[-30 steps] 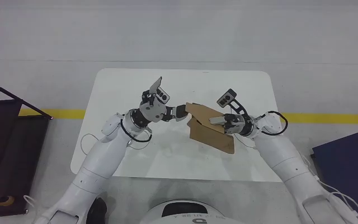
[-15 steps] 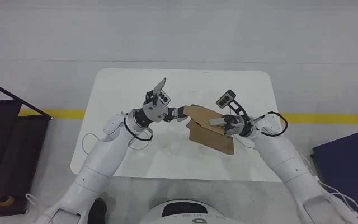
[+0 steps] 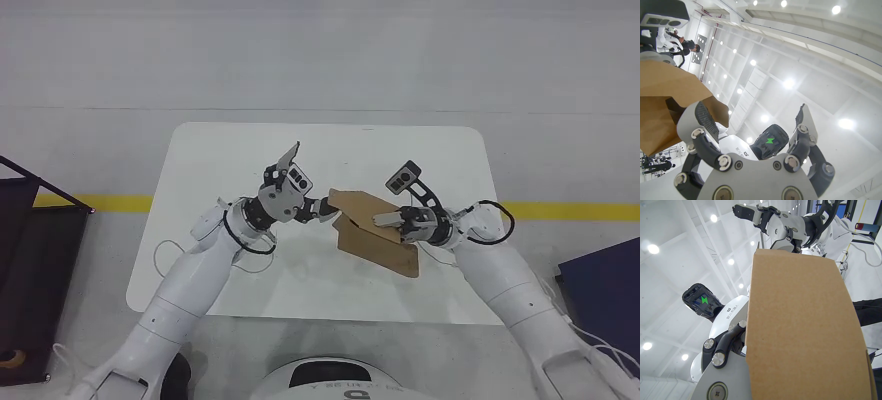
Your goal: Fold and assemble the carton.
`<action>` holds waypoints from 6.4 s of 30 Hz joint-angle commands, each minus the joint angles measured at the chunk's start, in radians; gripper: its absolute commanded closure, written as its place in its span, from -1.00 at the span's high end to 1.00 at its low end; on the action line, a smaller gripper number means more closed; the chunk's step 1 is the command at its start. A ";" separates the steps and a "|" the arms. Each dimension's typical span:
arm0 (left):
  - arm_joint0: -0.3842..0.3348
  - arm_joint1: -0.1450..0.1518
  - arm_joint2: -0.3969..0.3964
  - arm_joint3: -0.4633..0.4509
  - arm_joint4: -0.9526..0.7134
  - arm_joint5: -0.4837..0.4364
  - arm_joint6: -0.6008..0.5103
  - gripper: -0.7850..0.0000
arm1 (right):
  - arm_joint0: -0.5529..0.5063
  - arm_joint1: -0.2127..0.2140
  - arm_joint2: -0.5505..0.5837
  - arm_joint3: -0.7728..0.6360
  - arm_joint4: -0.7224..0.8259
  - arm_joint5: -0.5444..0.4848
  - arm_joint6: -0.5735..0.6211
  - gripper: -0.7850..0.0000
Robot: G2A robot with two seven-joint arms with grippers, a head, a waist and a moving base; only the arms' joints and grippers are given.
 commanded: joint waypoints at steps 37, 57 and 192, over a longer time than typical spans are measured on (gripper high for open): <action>-0.005 -0.009 0.022 -0.068 0.272 -0.064 0.046 1.00 | 0.019 -0.001 -0.023 0.010 0.010 0.015 0.000 -1.00; 0.069 0.013 -0.034 -0.200 0.392 -0.007 0.107 0.98 | 0.030 -0.002 -0.035 0.031 0.021 0.010 0.000 -1.00; 0.034 0.045 0.010 -0.095 0.688 -0.113 -0.043 0.56 | 0.016 0.023 -0.026 -0.014 0.053 0.009 0.000 -1.00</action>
